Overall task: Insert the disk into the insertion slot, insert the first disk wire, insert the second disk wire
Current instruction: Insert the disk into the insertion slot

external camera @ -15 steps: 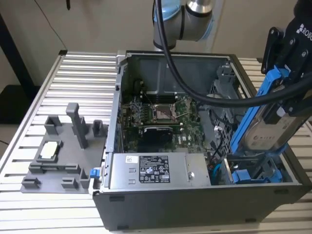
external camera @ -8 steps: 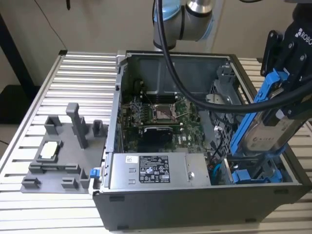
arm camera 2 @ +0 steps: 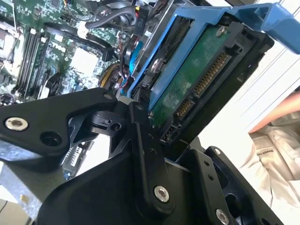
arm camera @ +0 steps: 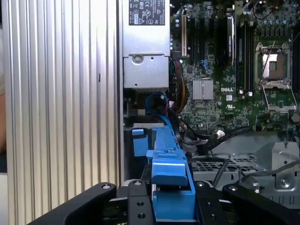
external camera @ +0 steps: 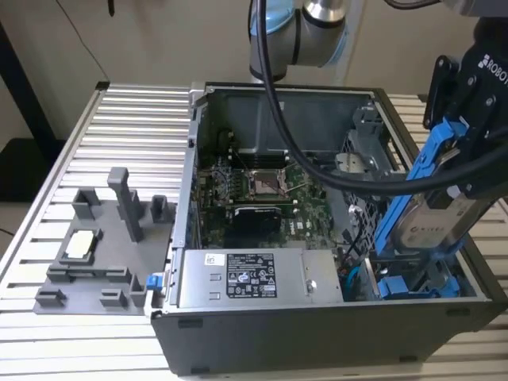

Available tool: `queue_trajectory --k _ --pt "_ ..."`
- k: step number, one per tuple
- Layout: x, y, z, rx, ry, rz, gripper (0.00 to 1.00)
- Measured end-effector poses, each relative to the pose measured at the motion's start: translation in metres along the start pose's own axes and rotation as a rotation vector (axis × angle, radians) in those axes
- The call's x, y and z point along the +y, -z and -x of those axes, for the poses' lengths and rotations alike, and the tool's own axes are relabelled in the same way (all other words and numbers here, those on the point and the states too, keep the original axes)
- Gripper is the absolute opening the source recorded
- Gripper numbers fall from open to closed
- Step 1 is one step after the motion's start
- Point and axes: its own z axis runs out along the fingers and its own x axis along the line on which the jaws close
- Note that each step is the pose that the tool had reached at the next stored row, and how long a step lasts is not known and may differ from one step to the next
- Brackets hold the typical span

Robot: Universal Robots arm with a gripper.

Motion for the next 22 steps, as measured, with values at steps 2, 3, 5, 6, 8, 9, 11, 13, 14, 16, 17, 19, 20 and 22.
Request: queue_trajectory --k 2,3,5,6,8,9,11,13,14,16,17,19,20,22 --pt "-0.0005 -0.0021 -0.0001 -0.0009 0.0 0.0 0.33" --pt "-0.0008 -0.0032 -0.0002 -0.0013 0.0 0.0 0.33" --pt "-0.0015 -0.0055 -0.0004 -0.0019 0.0 0.0001 0.33" --pt "-0.0018 -0.0066 -0.0006 -0.0021 0.0 0.0001 0.33" --pt "-0.0027 -0.0089 -0.0008 -0.0023 0.0 0.0001 0.33" --pt "-0.0031 -0.01 -0.0009 -0.0022 0.0 0.0001 0.33" --pt "-0.0038 -0.0121 -0.0011 -0.0023 0.0 0.0001 0.33" --pt "-0.0045 -0.0141 -0.0015 -0.0023 0.0 0.0001 0.33" --pt "-0.0048 -0.0152 -0.0017 -0.0023 0.0 0.0001 0.33" --pt "-0.0054 -0.0173 -0.0021 -0.0024 0.0 0.0001 0.33" --pt "-0.0056 -0.0183 -0.0022 -0.0024 0.0 0.0001 0.33" --pt "-0.0059 -0.0206 -0.0023 -0.0025 0.0 0.0001 0.33" --pt "-0.006 -0.0217 -0.0024 -0.0024 0.0 0.0 0.33" --pt "-0.0064 -0.0236 -0.0025 -0.0026 0.0 0.0001 0.33"
